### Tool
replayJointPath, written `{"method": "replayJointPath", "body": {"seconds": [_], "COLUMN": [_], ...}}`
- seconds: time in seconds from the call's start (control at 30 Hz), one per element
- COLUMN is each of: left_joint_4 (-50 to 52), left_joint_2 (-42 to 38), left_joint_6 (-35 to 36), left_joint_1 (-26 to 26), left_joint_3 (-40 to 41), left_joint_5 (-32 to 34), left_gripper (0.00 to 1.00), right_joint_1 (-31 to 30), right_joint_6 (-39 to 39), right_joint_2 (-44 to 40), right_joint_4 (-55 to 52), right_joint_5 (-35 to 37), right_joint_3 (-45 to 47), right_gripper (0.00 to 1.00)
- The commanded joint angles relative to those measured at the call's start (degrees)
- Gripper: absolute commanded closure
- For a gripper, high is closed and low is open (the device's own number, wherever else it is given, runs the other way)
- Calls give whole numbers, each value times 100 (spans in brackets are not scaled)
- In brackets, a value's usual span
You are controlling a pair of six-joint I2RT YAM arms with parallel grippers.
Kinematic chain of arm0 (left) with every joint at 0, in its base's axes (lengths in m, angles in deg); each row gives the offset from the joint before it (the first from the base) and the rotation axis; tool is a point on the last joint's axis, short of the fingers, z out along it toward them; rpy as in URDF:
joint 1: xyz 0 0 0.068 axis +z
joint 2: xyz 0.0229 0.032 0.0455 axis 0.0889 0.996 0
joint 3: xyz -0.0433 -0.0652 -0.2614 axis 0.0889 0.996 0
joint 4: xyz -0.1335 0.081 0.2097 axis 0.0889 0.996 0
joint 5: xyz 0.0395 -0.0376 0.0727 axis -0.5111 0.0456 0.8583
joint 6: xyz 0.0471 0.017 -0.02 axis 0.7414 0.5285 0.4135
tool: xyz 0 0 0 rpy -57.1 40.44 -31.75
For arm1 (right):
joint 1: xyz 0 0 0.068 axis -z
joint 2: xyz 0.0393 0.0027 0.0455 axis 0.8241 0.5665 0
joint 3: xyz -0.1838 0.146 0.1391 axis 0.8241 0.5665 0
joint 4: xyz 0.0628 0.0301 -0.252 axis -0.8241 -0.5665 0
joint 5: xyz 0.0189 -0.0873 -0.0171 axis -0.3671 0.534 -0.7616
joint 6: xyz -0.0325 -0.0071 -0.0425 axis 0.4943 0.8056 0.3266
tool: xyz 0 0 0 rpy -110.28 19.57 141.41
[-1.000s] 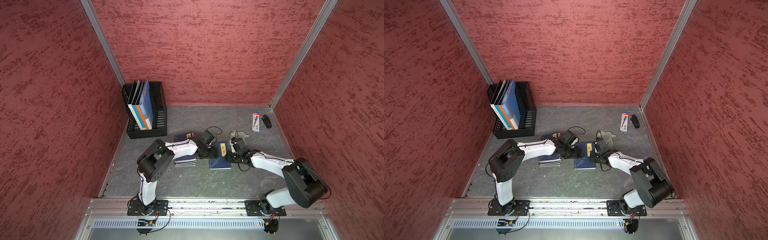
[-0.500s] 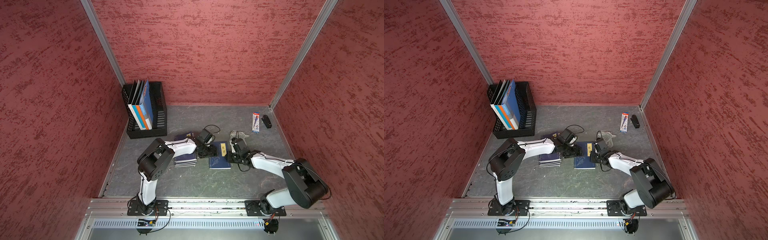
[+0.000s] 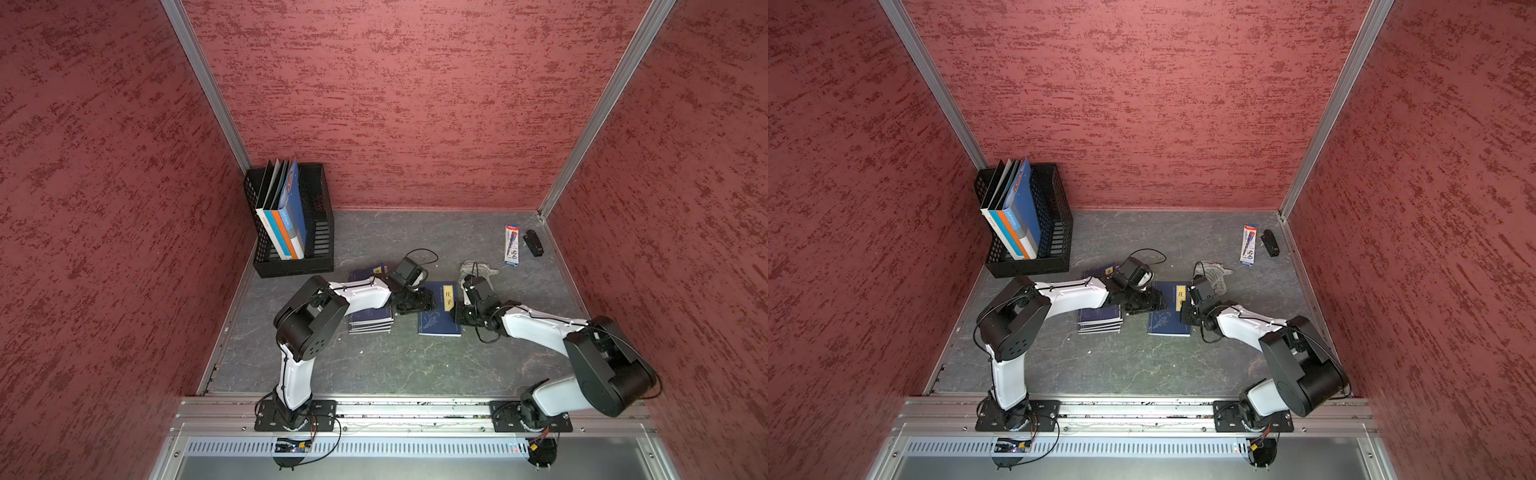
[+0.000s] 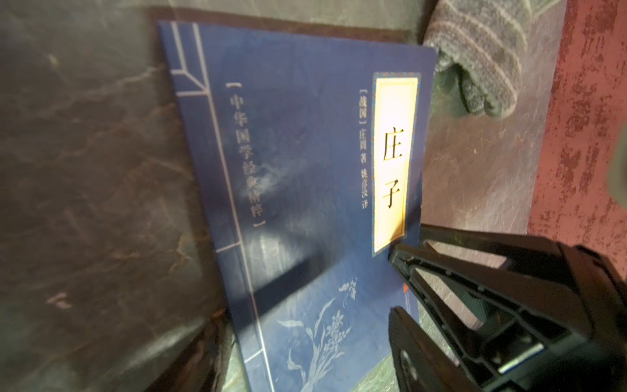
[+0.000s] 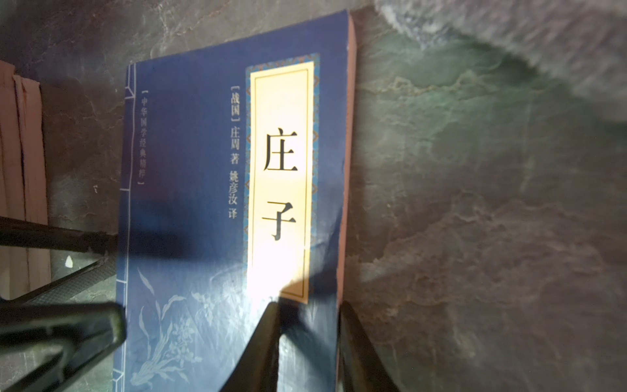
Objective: Wipe the cover of the book
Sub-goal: Pick up the book from the center of the board.
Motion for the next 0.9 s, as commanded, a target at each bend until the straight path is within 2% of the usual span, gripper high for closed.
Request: {"method": "replayJointPath", "body": {"seconds": [0.0,0.1,0.27,0.57,0.87], "left_joint_4": [-382,-633,-1669,-2858,-3297], "left_joint_2": [326,410,297,-103,-230], "left_joint_6": [-89,-174,-319,-373,-408], "left_joint_1": [-94,-79,-69,-33,-34], "left_joint_3": [-291,-282,-34,440,585], "left_joint_5": [-361,-536,-1155,-1839,-2253], "left_gripper": [30,37,44,47,51], "right_joint_1": [-167,-173,-183,-183,-183], "right_joint_6": [-22,-57,-96,-145,-157], "right_joint_2": [270,265,304,419,498], "right_joint_4": [-38,28,134,245,319], "right_joint_5": [-236,-254,-246,-220,-160], "right_joint_3": [227,260,292,299,294], "right_gripper": [72,72,72,71,71]}}
